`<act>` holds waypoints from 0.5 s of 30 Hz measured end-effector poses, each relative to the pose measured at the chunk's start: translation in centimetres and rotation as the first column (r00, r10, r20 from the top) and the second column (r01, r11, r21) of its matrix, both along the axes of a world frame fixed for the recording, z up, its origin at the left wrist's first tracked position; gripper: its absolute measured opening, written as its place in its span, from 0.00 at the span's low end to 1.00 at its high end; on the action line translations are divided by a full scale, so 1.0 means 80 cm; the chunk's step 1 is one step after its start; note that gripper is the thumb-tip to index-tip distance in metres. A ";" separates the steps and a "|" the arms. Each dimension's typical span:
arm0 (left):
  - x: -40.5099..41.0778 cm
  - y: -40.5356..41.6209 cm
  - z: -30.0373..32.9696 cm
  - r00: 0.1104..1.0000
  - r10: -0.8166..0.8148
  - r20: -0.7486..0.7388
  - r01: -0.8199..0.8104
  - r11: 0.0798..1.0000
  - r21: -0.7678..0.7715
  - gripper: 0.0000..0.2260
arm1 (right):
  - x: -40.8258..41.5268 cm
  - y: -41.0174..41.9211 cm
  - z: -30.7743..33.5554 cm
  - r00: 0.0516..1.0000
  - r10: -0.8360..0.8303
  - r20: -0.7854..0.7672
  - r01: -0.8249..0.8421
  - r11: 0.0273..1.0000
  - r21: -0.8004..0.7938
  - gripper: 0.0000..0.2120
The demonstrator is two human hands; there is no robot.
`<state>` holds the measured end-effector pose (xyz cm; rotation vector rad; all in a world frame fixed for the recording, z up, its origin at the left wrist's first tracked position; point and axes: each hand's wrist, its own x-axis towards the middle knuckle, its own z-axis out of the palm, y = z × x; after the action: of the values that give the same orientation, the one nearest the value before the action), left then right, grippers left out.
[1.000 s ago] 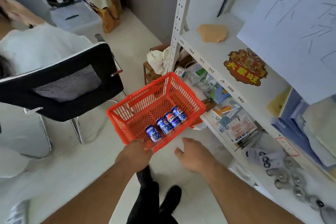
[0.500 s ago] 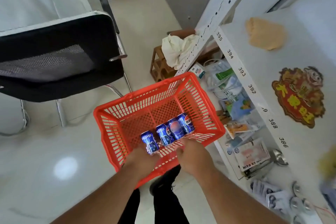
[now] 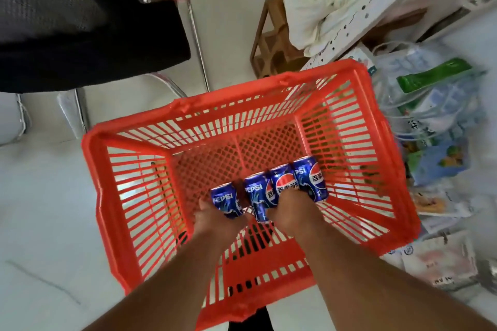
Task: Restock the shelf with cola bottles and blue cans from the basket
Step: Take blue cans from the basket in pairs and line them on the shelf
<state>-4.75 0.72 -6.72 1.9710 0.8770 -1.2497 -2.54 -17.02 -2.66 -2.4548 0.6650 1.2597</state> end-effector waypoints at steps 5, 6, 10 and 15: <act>0.002 -0.008 -0.013 0.999 0.042 -0.016 -0.042 0.999 0.028 0.57 | -0.009 0.014 -0.023 0.997 0.067 0.035 -0.064 0.994 -0.087 0.09; 0.005 -0.009 -0.009 0.998 0.056 -0.011 -0.056 0.998 0.033 0.53 | -0.010 0.017 -0.026 0.996 0.071 0.044 -0.067 0.993 -0.102 0.08; 0.004 -0.003 -0.016 0.998 0.061 0.000 -0.061 0.996 0.069 0.45 | -0.015 0.026 -0.028 0.997 0.056 0.052 -0.048 0.989 -0.139 0.09; -0.003 0.017 -0.010 0.999 0.032 0.033 -0.036 0.991 0.126 0.38 | -0.018 0.046 -0.028 0.999 0.031 0.039 -0.025 0.987 -0.158 0.13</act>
<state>-5.03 2.12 -7.54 2.0597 0.9925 -1.1661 -3.96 -13.30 -4.90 -2.6185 0.7479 1.2053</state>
